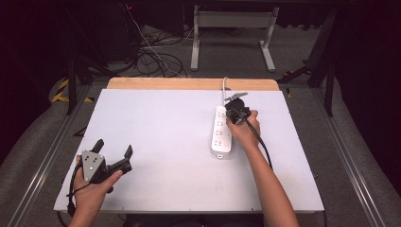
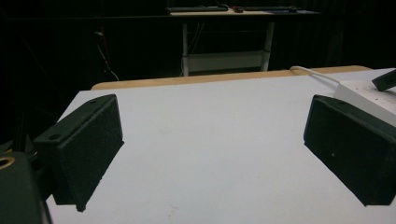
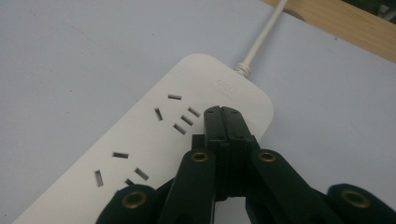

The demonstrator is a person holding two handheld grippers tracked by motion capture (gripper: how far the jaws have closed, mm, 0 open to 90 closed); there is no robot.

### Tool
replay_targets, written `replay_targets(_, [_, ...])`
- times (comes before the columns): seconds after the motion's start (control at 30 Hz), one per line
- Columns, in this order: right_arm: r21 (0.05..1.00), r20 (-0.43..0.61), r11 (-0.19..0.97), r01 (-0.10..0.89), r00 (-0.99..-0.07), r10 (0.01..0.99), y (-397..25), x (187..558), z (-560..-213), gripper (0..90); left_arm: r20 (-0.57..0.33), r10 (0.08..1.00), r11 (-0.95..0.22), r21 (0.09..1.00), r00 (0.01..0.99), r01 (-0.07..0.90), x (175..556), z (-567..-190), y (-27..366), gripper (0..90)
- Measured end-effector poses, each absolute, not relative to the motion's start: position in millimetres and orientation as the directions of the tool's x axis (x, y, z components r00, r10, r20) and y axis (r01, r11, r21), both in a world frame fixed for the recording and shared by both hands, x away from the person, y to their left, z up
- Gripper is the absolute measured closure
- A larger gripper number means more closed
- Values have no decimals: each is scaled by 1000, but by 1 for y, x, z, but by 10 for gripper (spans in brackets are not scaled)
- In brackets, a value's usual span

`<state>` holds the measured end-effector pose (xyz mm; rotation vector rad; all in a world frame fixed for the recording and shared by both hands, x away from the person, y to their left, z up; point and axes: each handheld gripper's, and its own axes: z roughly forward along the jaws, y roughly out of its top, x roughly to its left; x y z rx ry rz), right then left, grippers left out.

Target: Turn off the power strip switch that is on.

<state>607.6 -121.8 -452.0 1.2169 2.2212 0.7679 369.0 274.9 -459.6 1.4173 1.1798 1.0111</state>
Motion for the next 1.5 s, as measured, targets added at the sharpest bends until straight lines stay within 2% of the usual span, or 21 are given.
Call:
replay_targets(1.07, [681,-111,427,595,-493,863,-126,609,-451,900,14,984,-43,986,177,160,370,-460,274,52])
replay_targets(1.5, [679,-143,448,581,-495,857,-124,607,-452,900,11,984,-40,986,177,161,370,-460,274,52])
